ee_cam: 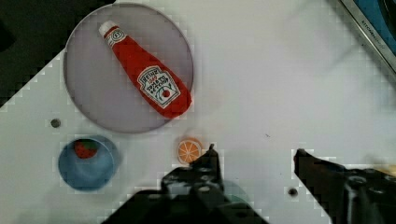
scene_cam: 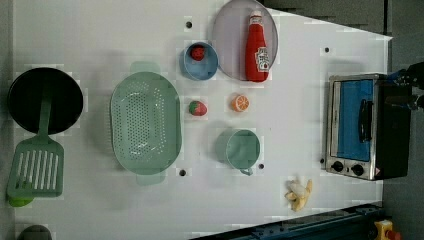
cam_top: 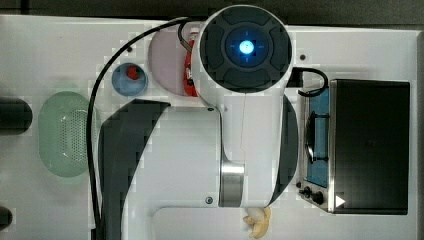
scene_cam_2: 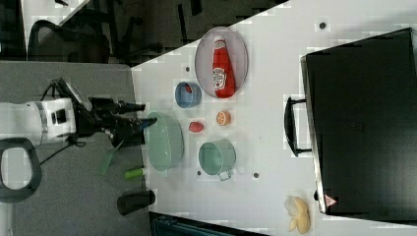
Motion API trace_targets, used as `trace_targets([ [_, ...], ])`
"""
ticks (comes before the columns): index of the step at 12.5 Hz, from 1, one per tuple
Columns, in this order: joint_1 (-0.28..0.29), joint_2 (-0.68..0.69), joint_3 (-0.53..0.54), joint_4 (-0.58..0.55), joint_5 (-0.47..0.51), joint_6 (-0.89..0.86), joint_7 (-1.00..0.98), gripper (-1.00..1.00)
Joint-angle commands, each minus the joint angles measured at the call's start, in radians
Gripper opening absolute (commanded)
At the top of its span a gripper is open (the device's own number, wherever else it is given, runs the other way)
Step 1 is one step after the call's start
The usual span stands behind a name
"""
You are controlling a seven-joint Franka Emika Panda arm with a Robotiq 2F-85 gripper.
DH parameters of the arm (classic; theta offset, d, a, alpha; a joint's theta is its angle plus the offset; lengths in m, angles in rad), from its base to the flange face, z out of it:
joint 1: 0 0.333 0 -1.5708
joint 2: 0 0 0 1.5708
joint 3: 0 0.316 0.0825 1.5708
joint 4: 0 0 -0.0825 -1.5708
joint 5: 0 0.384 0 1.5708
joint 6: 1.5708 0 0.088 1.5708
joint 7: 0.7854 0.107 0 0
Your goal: Pick ketchup from plate and place it on table.
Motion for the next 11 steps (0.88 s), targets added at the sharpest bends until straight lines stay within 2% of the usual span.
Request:
trace_targets([
  [1, -0.097, -0.259, 0.051, -0.170, 0.002, -0.114, 0.066, 0.59],
  [3, -0.096, -0.252, 0.052, -0.170, 0.002, -0.110, 0.066, 1.00],
  [6, -0.087, -0.199, 0.057, -0.170, 0.002, -0.067, 0.062, 1.00],
  [11, -0.078, -0.034, 0.094, -0.167, 0.002, 0.078, 0.060, 1.00],
])
